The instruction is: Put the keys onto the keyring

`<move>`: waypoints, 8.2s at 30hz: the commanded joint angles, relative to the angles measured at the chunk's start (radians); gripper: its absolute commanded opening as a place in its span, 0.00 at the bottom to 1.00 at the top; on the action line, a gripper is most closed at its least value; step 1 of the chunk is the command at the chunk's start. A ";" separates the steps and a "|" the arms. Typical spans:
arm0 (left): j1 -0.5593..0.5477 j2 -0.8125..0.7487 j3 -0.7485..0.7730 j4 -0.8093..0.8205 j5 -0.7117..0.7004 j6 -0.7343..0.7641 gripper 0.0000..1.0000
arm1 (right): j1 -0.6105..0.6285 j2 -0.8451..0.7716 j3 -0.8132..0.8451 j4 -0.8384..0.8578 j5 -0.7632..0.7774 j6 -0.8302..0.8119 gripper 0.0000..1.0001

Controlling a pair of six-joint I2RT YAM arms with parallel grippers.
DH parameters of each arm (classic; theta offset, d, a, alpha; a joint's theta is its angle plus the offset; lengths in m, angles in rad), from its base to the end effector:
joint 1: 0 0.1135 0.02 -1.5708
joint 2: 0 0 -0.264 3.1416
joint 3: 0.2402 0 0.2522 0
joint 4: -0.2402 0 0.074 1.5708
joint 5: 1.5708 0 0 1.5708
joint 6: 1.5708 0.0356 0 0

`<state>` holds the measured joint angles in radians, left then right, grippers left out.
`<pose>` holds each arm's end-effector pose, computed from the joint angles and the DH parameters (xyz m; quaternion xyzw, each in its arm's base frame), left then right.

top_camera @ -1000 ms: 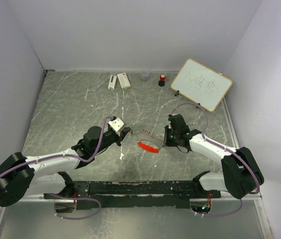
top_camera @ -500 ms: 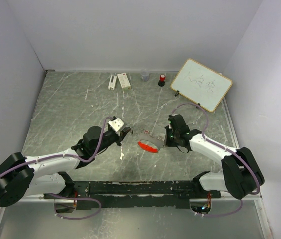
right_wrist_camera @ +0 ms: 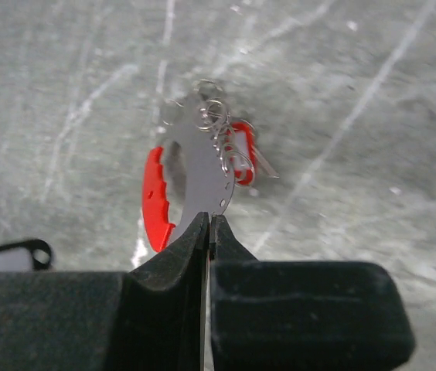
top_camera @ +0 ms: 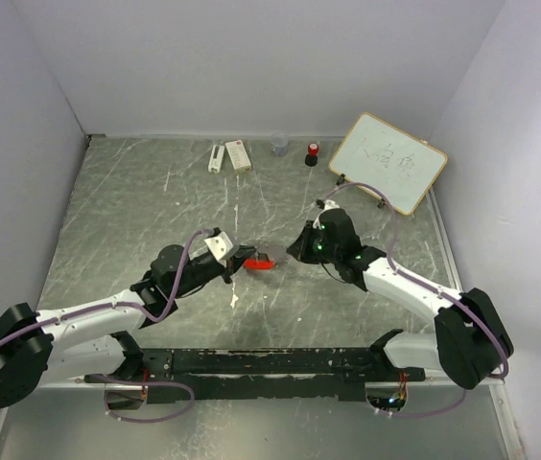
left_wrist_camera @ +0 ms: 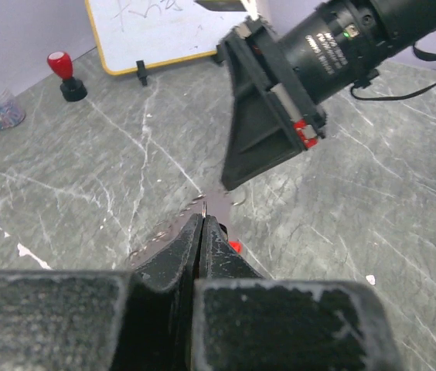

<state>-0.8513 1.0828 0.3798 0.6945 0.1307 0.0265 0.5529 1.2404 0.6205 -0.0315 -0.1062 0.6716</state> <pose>0.1489 -0.1769 0.2332 0.3427 0.6219 -0.3241 0.6251 0.2155 0.1374 0.2034 0.0296 0.8947 0.2936 0.3352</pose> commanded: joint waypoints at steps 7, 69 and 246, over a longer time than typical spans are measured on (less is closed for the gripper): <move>0.006 0.029 0.080 0.078 0.040 0.033 0.07 | 0.115 0.042 0.051 0.292 0.050 0.210 0.00; 0.008 0.113 0.245 -0.160 -0.152 -0.009 0.07 | 0.286 -0.011 0.089 0.430 0.405 0.148 0.00; 0.291 0.208 0.370 -0.331 0.534 -0.168 0.07 | 0.188 -0.007 0.017 0.390 -0.286 -1.069 0.16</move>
<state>-0.5690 1.2961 0.7105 0.3412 0.6327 -0.1562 0.7452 1.2175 0.6113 0.3717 -0.3641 -0.3794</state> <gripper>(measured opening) 0.072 0.181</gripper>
